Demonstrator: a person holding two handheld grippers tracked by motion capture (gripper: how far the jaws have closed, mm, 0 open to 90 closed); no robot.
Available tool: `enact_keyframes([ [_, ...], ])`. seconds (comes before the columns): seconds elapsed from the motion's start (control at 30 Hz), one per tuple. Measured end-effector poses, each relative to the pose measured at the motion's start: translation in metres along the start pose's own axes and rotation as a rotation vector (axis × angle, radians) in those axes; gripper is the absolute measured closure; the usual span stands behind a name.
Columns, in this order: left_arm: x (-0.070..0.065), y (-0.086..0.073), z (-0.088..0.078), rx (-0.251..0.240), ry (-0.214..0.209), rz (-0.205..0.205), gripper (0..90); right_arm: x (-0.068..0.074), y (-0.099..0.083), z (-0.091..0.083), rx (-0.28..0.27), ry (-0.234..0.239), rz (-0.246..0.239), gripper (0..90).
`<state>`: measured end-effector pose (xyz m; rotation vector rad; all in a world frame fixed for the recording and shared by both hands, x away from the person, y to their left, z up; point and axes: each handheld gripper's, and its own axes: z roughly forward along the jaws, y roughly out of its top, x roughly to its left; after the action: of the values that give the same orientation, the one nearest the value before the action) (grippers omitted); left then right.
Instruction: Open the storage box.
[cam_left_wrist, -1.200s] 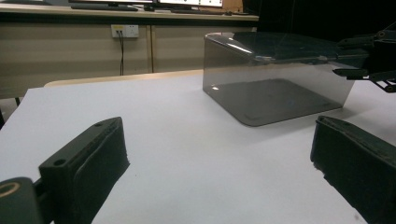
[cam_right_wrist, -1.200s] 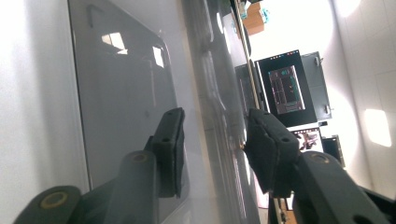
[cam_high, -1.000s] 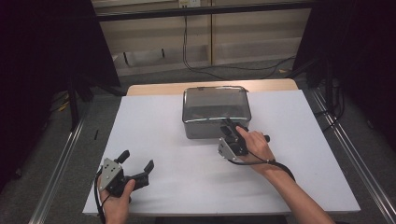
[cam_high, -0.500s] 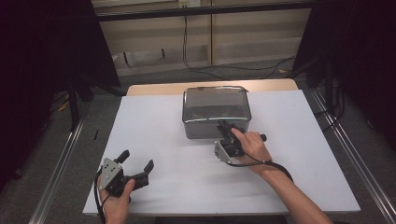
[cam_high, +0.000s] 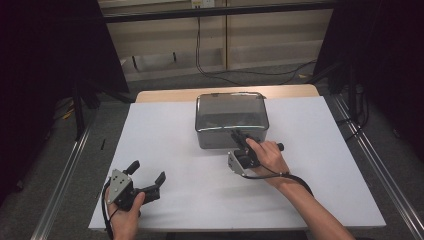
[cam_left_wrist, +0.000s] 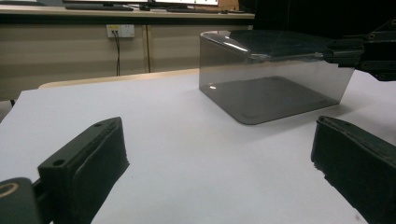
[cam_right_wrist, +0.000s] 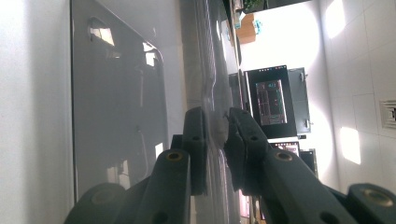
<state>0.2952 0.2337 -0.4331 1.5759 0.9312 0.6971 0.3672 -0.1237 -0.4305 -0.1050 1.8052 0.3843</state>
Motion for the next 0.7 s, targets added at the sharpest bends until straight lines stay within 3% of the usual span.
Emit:
enact_keyframes([
  [0.23,0.0001,0.0002,0.0004,0.003,-0.026,0.005,2.7,-0.0026,-0.0002,-0.0003,-0.005,0.0,0.014,77.5],
  [0.37,0.0002,0.0005,0.0007,0.012,-0.031,0.028,3.6,-0.0043,-0.001,-0.0003,-0.011,0.001,0.029,77.4],
  [0.47,0.0002,0.0013,0.0001,0.012,-0.048,0.028,3.7,-0.0051,-0.0012,-0.0005,-0.011,0.006,0.036,77.0],
  [0.7,0.0021,0.0019,-0.0001,0.021,-0.036,-0.002,4.7,-0.0068,-0.0013,-0.0008,-0.013,0.007,0.043,77.1],
])
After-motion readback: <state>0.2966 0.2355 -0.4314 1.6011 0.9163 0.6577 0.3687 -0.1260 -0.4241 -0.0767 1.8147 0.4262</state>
